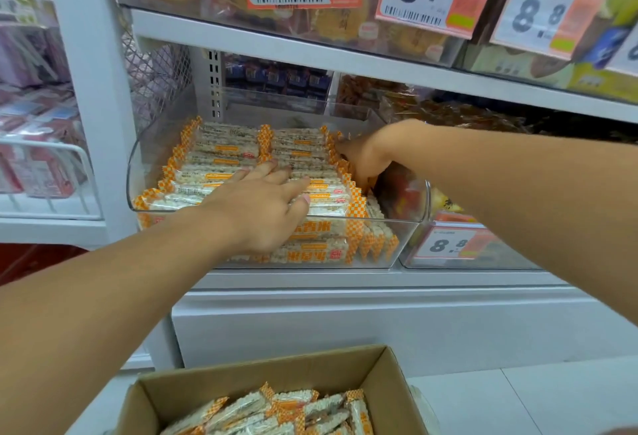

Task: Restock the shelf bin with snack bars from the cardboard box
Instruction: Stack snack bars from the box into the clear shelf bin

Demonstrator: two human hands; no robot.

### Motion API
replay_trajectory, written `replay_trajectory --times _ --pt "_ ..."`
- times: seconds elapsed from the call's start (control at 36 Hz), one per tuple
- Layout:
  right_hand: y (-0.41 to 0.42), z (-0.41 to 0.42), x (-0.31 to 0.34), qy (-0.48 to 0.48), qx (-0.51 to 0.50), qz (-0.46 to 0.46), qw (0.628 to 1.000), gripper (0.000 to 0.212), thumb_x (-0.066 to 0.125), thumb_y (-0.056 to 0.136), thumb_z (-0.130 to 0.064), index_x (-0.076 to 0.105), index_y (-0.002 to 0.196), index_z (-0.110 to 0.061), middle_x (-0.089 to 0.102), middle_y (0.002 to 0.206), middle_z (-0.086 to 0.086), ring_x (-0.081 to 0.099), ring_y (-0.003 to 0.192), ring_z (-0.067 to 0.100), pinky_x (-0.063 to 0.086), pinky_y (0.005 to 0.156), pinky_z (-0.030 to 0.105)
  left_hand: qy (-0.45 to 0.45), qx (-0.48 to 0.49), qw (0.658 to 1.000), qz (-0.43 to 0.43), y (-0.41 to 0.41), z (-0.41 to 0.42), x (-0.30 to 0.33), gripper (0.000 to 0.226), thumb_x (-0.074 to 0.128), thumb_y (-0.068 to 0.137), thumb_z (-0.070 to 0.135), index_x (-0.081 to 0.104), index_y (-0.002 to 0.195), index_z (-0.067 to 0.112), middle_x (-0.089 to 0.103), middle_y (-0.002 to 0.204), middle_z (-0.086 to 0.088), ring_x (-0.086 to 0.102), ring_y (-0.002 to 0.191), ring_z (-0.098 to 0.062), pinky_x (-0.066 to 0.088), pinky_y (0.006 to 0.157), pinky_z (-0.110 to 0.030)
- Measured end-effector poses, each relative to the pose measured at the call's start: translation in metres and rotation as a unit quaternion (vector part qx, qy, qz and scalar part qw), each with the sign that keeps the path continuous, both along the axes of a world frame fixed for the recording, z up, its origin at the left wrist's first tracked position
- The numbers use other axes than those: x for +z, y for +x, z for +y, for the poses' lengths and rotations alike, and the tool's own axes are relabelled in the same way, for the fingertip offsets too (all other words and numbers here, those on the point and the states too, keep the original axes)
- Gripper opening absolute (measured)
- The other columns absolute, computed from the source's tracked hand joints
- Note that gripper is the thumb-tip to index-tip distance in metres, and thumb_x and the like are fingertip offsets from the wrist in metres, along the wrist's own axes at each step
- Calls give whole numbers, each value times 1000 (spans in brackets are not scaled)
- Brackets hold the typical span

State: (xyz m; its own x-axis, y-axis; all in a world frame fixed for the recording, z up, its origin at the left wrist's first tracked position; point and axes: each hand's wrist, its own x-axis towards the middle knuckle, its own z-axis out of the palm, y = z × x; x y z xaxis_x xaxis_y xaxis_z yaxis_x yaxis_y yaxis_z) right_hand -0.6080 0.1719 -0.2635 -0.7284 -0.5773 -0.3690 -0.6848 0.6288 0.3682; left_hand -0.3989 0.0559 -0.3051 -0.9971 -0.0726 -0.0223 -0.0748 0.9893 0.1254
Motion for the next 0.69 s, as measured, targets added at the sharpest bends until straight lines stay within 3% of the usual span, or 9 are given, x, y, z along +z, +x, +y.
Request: replay_trajectory --times 0.08,0.17,0.25,0.36,0.44,0.5,0.58,0.64,0.69 --pt "2 6 11 41 46 43 997 103 82 81 -42 19 158 -15 40 156 11 46 136 33 43 110 44 -2 -3 1000 3 1 -1 1 57 11 106 50 8 161 34 6 169 2 -5 155 -17 2 126 -43" --pt "2 12 5 31 56 91 994 68 72 92 -37 43 146 -8 60 131 13 62 110 30 53 87 35 -3 -4 1000 5 1 -1 0 57 10 106 50 8 161 35 6 169 2 -5 155 -17 3 126 -43" --pt "2 15 -3 -71 20 75 994 26 48 102 -17 61 123 -9 66 111 17 62 82 25 51 68 36 -3 -5 1000 5 1 0 -1 57 10 106 50 9 161 35 7 169 2 -4 155 -18 3 126 -42" --pt "7 16 -5 -148 15 99 984 25 32 105 -11 57 102 -7 51 78 6 45 61 18 37 58 31 -3 -4 1000 7 0 0 -1 57 10 106 50 9 161 35 7 169 2 -4 155 -18 2 126 -41" --pt "15 16 -1 -140 25 115 983 17 43 101 0 59 106 -4 54 78 7 50 62 20 39 53 30 -2 -6 1000 8 0 0 -1 57 11 106 50 10 161 34 7 169 2 -3 155 -18 3 126 -41" --pt "23 20 8 -111 25 100 989 11 62 96 -6 57 105 -5 57 82 5 55 66 18 42 54 29 -6 -10 1000 9 -1 -1 -1 58 10 106 50 10 161 34 7 169 1 -3 155 -19 3 126 -41" --pt "43 31 22 -89 46 91 991 36 74 90 -18 57 120 -4 64 108 11 63 92 27 55 77 37 4 -14 1000 11 -2 -3 -3 57 11 106 49 12 161 33 11 168 1 1 155 -20 6 126 -42" --pt "61 44 29 -124 63 125 982 40 72 90 -18 62 126 -6 65 116 15 64 102 34 55 88 42 11 -26 997 74 -1 -4 -5 55 18 107 46 28 158 28 30 163 -3 18 152 -23 16 123 -46" --pt "80 62 29 -219 69 156 961 30 70 90 -21 69 118 -11 68 108 13 64 96 33 55 83 42 -3 -44 979 198 5 -1 -7 45 35 105 38 51 142 18 52 144 -5 41 137 -25 31 115 -48"
